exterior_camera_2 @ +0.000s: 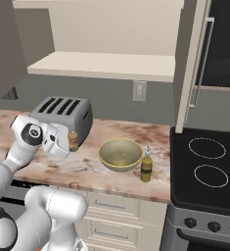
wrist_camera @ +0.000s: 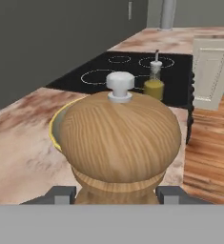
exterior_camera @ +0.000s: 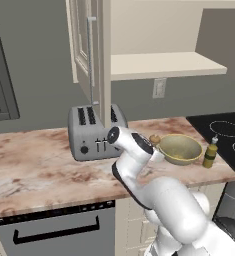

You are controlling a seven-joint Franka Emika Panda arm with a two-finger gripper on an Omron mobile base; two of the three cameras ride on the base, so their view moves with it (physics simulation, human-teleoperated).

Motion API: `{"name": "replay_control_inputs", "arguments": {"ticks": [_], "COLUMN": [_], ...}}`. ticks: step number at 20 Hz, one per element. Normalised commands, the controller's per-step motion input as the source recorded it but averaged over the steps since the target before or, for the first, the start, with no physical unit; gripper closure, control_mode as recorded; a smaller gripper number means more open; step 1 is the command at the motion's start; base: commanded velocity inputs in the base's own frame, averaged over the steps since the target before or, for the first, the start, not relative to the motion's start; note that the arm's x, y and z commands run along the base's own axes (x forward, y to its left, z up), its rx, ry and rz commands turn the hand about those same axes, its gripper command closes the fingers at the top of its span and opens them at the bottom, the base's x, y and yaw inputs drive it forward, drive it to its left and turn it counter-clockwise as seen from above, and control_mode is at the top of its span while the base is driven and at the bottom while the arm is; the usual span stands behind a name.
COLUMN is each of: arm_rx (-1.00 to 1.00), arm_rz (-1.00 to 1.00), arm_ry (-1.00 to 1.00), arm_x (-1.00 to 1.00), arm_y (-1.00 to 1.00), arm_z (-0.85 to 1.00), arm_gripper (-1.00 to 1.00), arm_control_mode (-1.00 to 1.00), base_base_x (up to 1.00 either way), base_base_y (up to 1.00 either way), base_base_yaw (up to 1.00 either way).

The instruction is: Retrieve the bottle and the shaker from the cabinet and place them next to the mixing bowl on the counter. Then add garlic from the fridge to the mixing bowl.

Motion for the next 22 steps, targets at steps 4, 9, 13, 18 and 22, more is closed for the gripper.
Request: {"name": "replay_control_inputs", "arguments": {"ticks": [4, 9, 13, 18, 22], "arm_rx": [0.00, 0.00, 0.00, 0.00, 0.00], "arm_rz": [-0.13, -0.07, 0.00, 0.03, 0.05], "arm_ry": [0.00, 0.01, 0.00, 0.00, 0.00], "arm_x": [0.02, 0.03, 0.00, 0.00, 0.02], "arm_y": [-0.03, -0.19, -0.27, -0.35, -0.29], "arm_z": [-0.21, -0.04, 0.00, 0.00, 0.00], "arm_gripper": [1.00, 1.00, 1.00, 1.00, 1.00], "arm_control_mode": [-1.00, -1.00, -1.00, -1.00, -1.00], "base_base_x": [0.00, 0.00, 0.00, 0.00, 0.00], "base_base_y": [0.00, 0.00, 0.00, 0.00, 0.00], "base_base_yaw": [0.00, 0.00, 0.00, 0.00, 0.00]}}
